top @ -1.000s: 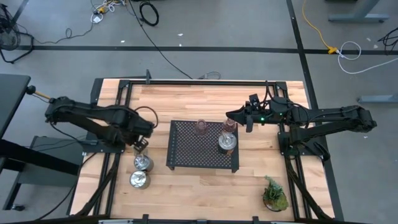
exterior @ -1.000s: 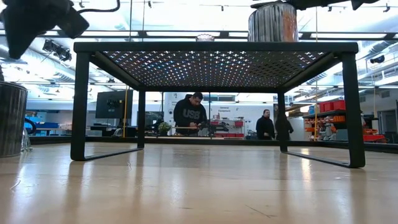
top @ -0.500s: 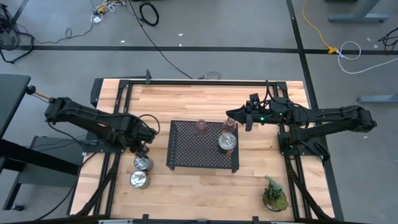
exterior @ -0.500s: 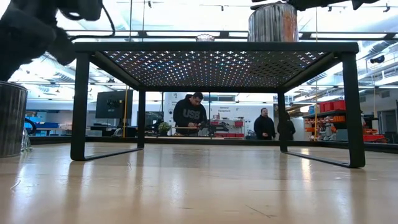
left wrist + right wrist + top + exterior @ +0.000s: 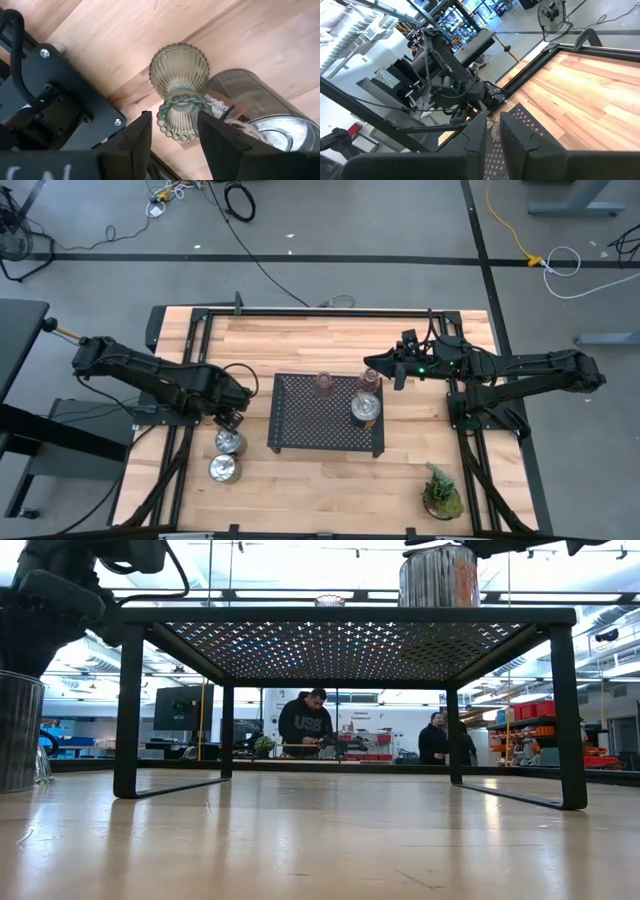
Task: Pick & Place candle stick holders
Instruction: Put the green candle holder on the shelf
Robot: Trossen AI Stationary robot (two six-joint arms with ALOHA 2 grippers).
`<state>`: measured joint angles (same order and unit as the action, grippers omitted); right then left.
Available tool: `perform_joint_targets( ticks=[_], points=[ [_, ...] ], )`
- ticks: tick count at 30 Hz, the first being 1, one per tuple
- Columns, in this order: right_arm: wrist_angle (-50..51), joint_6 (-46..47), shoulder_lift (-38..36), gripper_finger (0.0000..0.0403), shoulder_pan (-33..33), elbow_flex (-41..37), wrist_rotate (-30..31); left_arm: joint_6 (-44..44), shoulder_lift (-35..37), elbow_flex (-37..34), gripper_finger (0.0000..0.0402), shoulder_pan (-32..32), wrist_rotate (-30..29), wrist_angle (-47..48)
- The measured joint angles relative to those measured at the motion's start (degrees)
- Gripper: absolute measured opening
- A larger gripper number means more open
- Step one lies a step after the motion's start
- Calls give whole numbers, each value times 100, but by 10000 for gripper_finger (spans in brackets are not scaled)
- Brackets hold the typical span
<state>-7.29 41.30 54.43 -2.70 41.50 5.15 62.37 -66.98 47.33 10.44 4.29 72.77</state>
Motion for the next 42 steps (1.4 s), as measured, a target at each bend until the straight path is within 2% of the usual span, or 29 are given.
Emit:
perform_joint_targets(
  ticks=[13,27,39,42],
  points=[
    [2,-6,0,52,0,0,-2,2,-11,0,72,0,-129,2],
    [4,-9,0,52,0,0,-2,4,-13,0,103,-1,-297,-10],
    [4,-7,0,52,2,0,6,21,-2,-501,103,-2,-2,-427],
    [3,-7,0,52,1,0,85,-136,-2,-503,87,-4,75,-450]
  ],
)
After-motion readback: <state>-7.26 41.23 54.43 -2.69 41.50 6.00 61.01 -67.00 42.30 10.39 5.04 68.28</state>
